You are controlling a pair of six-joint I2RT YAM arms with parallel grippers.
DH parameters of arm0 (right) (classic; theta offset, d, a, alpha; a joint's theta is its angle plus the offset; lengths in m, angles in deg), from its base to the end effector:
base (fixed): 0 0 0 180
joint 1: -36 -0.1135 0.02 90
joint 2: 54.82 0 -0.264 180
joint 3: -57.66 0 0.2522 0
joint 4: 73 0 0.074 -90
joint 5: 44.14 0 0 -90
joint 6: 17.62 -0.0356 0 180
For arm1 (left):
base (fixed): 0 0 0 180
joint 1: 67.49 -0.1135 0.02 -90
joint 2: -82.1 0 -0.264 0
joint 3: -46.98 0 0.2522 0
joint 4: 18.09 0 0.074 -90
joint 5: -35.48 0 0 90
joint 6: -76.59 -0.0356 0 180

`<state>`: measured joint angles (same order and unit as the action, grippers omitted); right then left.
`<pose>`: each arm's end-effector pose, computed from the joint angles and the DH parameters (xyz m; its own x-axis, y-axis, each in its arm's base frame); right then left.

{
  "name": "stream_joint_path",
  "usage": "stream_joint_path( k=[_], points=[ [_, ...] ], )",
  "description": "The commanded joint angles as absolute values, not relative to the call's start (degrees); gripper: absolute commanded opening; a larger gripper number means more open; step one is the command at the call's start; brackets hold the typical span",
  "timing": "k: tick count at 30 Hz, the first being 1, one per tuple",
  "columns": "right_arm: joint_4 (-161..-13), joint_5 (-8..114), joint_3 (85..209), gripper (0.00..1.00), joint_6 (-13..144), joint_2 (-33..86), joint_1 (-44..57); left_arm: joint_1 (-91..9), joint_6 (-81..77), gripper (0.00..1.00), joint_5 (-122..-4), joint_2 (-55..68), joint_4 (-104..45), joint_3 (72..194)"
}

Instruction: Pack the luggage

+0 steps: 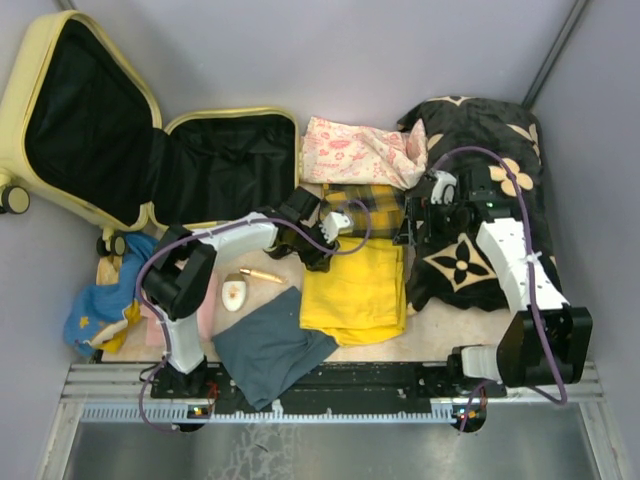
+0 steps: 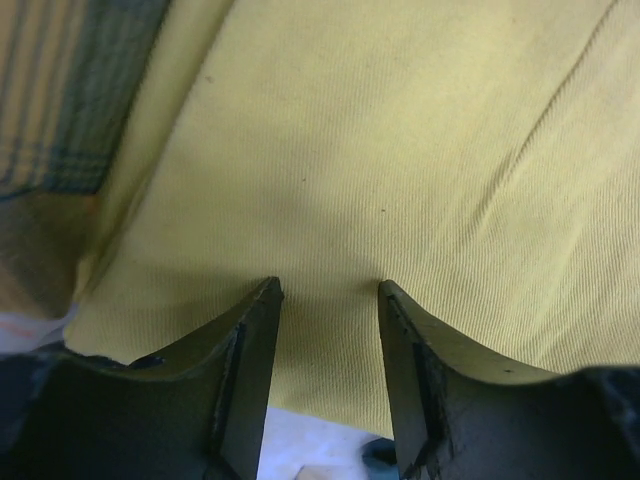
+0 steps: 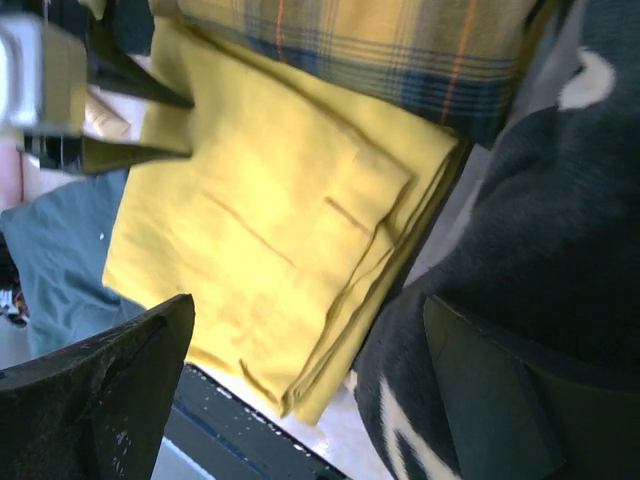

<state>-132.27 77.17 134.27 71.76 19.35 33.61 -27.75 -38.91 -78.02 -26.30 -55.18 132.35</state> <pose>0.2561 0.0292 0.2908 -0.8397 -0.0258 -0.5424 -0.3106 0.8421 0.4409 0.2897 -0.2593 0.1729 -0.2836 0.7492 -0.5985 0.9541 0.2832 -0.0976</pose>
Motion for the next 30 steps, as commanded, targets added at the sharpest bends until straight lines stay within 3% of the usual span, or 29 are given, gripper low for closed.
stream_joint_path(
  k=[1, 10, 18, 25, 30],
  points=[
    [-129.0, 78.6, 133.7, 0.97, 67.9, 21.1, 30.5, -32.3, -38.8, 0.52, -68.8, -27.0, -58.0, 129.0],
    [-124.6, 72.3, 126.3, 0.99, 52.8, 21.1, 26.3, -32.7, -32.7, 0.7, -74.8, -18.1, -56.2, 125.0],
    [-118.0, 57.0, 123.1, 0.99, 44.6, 20.6, 17.1, -33.2, -21.5, 0.86, -78.8, -7.6, -48.5, 116.9],
    [-117.0, 49.3, 116.1, 0.97, 43.9, 20.9, 19.0, -33.2, -17.1, 0.89, -77.7, 1.1, -41.5, 108.8],
    [-115.2, 48.5, 113.4, 0.92, 47.6, 23.6, 27.0, -33.2, -14.2, 0.89, -77.7, 4.4, -39.9, 104.5]
  ],
)
